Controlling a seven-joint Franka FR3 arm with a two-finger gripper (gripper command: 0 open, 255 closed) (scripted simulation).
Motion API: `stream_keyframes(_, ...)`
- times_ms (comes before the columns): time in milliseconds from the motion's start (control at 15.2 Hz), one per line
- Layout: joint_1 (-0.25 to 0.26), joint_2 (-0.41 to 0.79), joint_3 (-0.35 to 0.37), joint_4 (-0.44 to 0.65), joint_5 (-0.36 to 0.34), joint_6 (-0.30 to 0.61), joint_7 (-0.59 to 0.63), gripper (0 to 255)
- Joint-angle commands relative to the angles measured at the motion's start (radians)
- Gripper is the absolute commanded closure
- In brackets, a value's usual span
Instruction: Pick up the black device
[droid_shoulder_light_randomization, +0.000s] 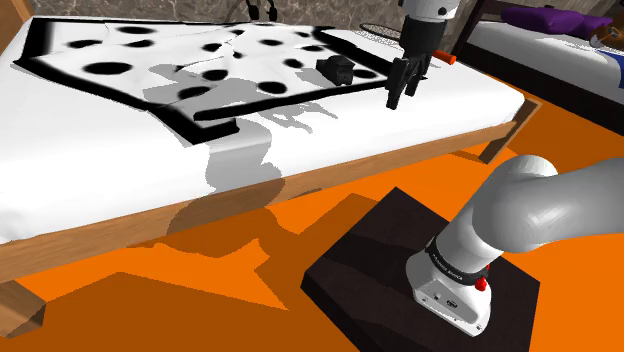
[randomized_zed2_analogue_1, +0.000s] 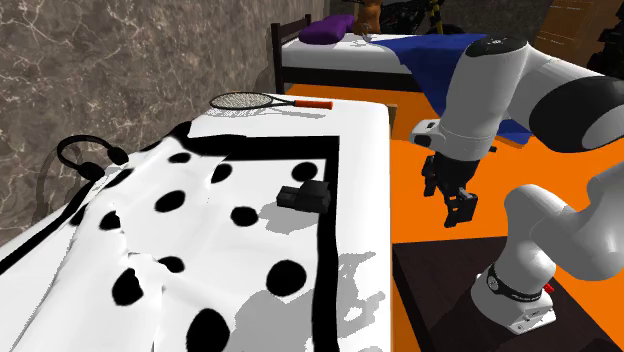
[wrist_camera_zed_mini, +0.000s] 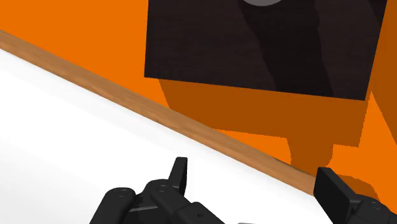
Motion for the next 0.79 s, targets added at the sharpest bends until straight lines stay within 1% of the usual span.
stream_keyframes(0,0.000,0.000,0.000,0.000,0.000,0.000,0.000,0)
stream_keyframes(330,-0.024,0.197,-0.035,0.129,-0.015,0.079,-0.011,0)
stream_keyframes(726,-0.044,0.425,-0.074,0.320,-0.015,0.130,-0.028,0)
